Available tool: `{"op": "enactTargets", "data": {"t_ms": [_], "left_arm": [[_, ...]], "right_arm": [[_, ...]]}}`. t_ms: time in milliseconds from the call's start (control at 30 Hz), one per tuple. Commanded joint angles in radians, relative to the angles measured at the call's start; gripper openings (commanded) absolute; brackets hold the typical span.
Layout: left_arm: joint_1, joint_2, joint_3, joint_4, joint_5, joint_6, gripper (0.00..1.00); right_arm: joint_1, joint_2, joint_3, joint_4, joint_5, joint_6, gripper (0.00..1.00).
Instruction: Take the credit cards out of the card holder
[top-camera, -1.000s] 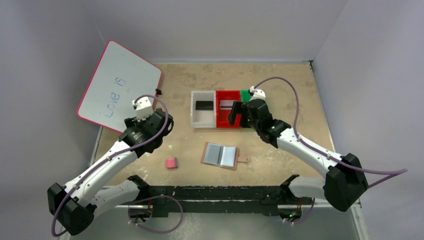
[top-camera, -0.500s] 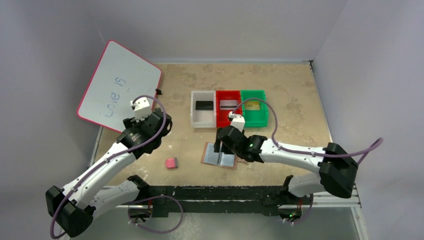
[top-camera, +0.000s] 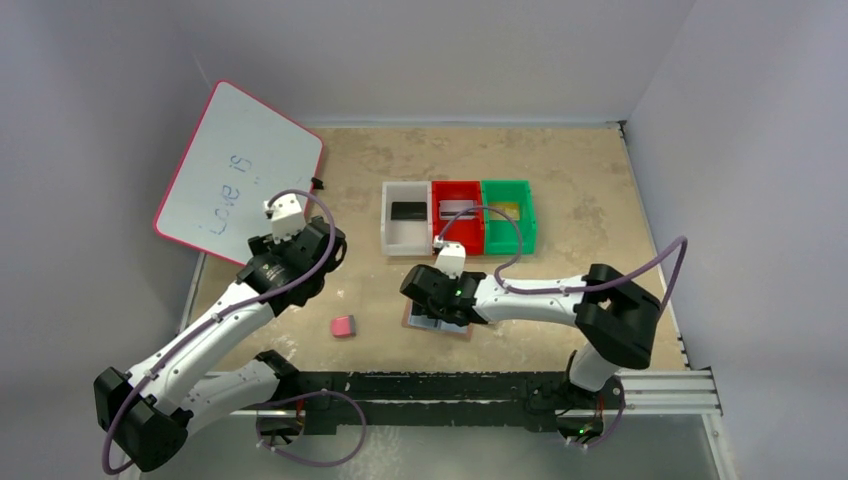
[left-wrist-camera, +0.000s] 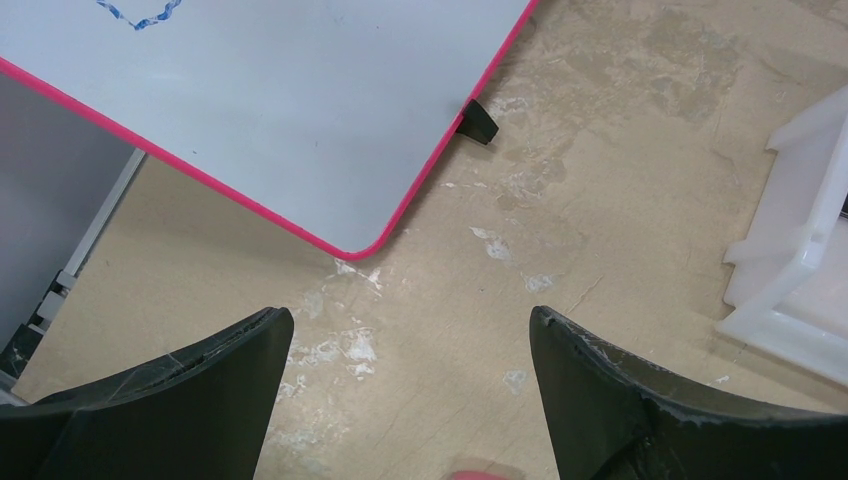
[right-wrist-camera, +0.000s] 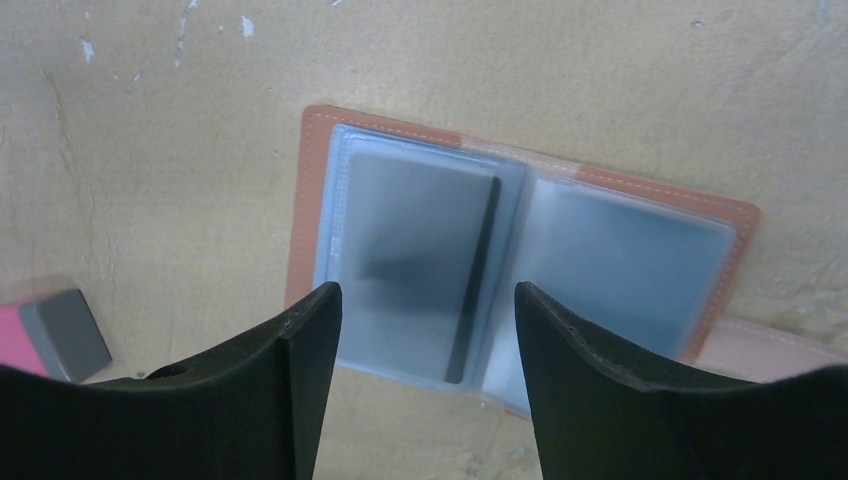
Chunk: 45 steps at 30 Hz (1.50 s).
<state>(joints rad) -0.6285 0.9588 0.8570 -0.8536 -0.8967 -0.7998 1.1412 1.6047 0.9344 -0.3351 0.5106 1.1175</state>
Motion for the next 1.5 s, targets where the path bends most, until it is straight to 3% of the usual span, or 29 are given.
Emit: {"op": "enactTargets", "data": {"t_ms": [0, 400, 733, 1033, 1200, 1300, 1367, 1467], "left_arm": [[0.005, 0.006, 0.028, 0.017, -0.010, 0.012, 0.89], [0.004, -0.003, 0.025, 0.018, -0.014, 0.015, 0.89], [0.004, 0.012, 0.033, 0.010, -0.009, 0.013, 0.89], [0.004, 0.015, 0.032, 0.010, -0.009, 0.013, 0.89], [0.005, 0.011, 0.032, 0.010, -0.009, 0.014, 0.89], [0.004, 0.011, 0.031, 0.010, -0.008, 0.012, 0.89], [0.004, 0.012, 0.033, 0.010, -0.009, 0.012, 0.89], [0.004, 0.012, 0.032, 0.010, -0.008, 0.013, 0.89]], "right_arm": [[0.009, 0.040, 0.068, 0.008, 0.038, 0.010, 0.66], [0.009, 0.196, 0.089, -0.053, 0.008, 0.050, 0.62], [0.008, 0.162, 0.062, 0.063, -0.027, -0.029, 0.51], [0.006, 0.166, 0.066, 0.069, -0.024, -0.033, 0.30], [-0.001, 0.157, 0.058, 0.090, -0.028, -0.052, 0.09], [-0.008, 0.145, 0.056, 0.096, -0.031, -0.061, 0.03], [-0.008, 0.138, 0.067, 0.090, -0.020, -0.073, 0.06], [-0.008, 0.124, 0.078, 0.088, -0.021, -0.091, 0.37]]}}
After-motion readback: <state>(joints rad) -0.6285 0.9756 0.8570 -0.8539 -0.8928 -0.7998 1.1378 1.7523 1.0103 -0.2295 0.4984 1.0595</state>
